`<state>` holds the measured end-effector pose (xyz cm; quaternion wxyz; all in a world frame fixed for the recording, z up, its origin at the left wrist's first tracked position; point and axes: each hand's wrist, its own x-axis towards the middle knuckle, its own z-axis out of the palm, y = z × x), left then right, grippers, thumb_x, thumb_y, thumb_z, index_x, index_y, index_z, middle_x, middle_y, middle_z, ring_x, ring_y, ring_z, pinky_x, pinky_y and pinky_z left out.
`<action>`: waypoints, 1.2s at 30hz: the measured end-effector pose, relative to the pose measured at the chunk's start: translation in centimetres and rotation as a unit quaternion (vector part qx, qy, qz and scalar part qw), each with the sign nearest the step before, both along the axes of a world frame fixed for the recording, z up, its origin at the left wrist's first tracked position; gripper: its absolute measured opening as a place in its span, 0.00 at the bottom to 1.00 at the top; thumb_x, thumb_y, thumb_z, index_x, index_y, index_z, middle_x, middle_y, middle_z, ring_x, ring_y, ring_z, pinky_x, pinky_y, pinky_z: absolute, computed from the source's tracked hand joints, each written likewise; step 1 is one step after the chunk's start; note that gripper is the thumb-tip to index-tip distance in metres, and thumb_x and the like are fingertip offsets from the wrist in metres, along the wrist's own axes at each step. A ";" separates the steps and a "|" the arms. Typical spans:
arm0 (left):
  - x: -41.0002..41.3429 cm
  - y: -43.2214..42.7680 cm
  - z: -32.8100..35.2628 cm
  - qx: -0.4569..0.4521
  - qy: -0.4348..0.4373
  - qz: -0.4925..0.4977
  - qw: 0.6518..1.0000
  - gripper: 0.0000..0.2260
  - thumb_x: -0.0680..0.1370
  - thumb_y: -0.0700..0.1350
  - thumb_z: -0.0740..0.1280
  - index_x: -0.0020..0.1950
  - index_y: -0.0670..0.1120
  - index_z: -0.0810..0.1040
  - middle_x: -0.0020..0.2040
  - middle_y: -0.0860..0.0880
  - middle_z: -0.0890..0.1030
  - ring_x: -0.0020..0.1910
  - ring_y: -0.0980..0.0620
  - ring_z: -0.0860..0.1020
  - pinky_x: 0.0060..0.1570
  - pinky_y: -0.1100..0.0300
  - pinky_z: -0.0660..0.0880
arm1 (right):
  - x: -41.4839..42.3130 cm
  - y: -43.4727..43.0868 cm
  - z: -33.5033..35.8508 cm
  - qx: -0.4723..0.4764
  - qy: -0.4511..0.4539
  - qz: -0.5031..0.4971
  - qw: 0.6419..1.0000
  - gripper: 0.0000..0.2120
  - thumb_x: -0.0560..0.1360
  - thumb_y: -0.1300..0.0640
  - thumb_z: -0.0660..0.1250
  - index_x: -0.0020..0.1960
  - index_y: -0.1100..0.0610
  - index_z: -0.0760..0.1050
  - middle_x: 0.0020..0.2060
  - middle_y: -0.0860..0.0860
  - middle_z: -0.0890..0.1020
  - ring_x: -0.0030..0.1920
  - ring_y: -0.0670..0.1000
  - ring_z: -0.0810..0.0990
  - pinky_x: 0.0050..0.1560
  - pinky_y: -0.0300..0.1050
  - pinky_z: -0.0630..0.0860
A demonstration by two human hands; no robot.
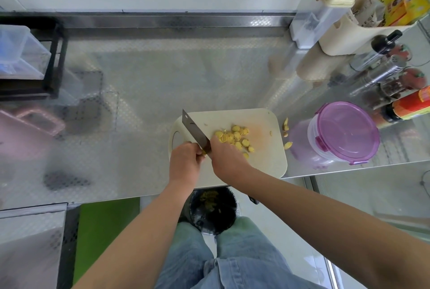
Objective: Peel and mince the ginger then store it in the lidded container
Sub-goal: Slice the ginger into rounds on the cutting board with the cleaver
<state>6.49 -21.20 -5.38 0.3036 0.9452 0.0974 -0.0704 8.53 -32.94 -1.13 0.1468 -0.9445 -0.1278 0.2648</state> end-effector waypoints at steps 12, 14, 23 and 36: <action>0.4 0.2 0.2 0.019 0.004 -0.026 0.999 0.04 0.74 0.39 0.70 0.45 0.41 0.84 0.42 0.42 0.82 0.42 0.43 0.79 0.40 0.59 0.68 | 0.0 0.4 -0.1 0.000 -0.012 0.003 1.000 0.10 0.77 0.68 0.56 0.49 0.56 0.58 0.33 0.50 0.66 0.36 0.55 0.70 0.26 0.43 0.56; 0.5 0.3 0.1 0.022 0.013 -0.029 0.999 0.04 0.74 0.40 0.71 0.46 0.41 0.84 0.44 0.42 0.82 0.44 0.42 0.79 0.43 0.56 0.71 | -0.4 -0.2 -0.1 -0.007 -0.005 0.008 1.000 0.10 0.76 0.69 0.56 0.52 0.56 0.60 0.35 0.51 0.67 0.37 0.55 0.70 0.27 0.44 0.57; 0.6 0.1 0.0 0.044 0.014 -0.059 0.997 0.04 0.75 0.39 0.68 0.46 0.41 0.83 0.44 0.42 0.82 0.43 0.42 0.79 0.41 0.55 0.71 | 0.3 0.8 0.2 -0.007 -0.001 0.008 1.000 0.10 0.77 0.68 0.57 0.50 0.56 0.58 0.36 0.51 0.68 0.38 0.55 0.70 0.28 0.44 0.57; 0.5 0.0 -0.4 0.047 0.006 -0.064 0.997 0.05 0.75 0.37 0.67 0.45 0.40 0.83 0.44 0.41 0.82 0.41 0.40 0.79 0.39 0.50 0.73 | -0.1 0.3 0.3 0.000 0.015 -0.001 1.000 0.10 0.77 0.68 0.57 0.50 0.55 0.58 0.39 0.53 0.70 0.38 0.55 0.70 0.30 0.45 0.60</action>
